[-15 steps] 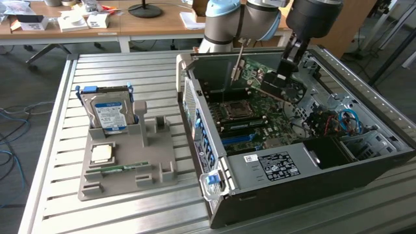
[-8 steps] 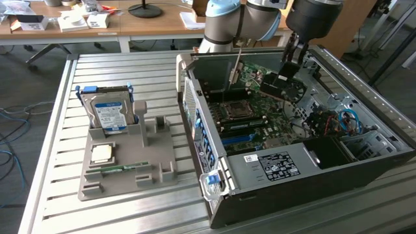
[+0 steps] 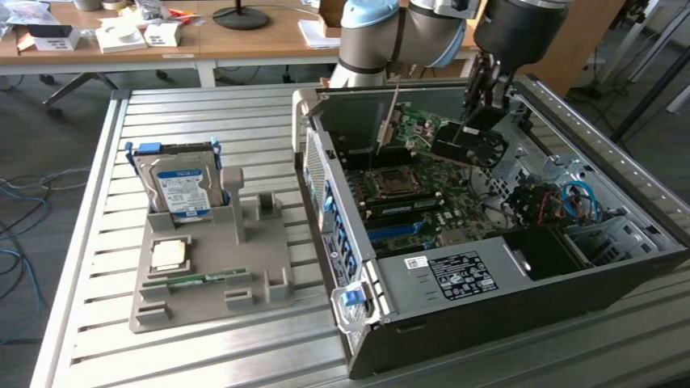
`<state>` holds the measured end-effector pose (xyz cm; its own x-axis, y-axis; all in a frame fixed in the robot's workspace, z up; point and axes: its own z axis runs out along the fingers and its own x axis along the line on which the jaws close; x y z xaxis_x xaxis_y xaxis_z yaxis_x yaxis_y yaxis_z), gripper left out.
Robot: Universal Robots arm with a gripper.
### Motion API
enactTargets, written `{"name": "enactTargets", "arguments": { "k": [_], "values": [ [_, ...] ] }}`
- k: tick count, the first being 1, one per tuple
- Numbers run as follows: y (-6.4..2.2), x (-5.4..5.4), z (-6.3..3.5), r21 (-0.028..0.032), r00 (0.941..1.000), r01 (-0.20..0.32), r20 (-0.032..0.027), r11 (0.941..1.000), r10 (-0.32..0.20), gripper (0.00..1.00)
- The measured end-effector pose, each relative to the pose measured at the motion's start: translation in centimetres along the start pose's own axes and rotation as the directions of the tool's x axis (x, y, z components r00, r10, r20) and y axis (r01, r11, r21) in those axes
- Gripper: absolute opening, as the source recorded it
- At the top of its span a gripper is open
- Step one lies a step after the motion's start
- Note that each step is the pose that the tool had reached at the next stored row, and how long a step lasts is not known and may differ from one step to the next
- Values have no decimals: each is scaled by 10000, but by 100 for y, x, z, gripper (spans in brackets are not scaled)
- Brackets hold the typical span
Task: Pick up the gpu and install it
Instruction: 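Insert the gpu into the slot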
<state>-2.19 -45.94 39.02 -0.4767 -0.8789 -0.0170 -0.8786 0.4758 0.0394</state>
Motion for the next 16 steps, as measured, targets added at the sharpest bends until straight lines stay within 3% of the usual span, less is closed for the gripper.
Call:
{"name": "enactTargets", "arguments": {
  "k": [4, 8, 12, 16],
  "values": [
    [0, 0, 4, -13, 9973, 730, -29, 9973, -730, 26],
    [0, 0, 8, -28, 9895, 1444, -57, 9895, -1444, 26],
    [0, 0, 12, -45, 9766, 2151, -82, 9766, -2151, 26],
    [-1, 0, 15, -64, 9579, 2867, -107, 9580, -2868, 26]
  ]
}}
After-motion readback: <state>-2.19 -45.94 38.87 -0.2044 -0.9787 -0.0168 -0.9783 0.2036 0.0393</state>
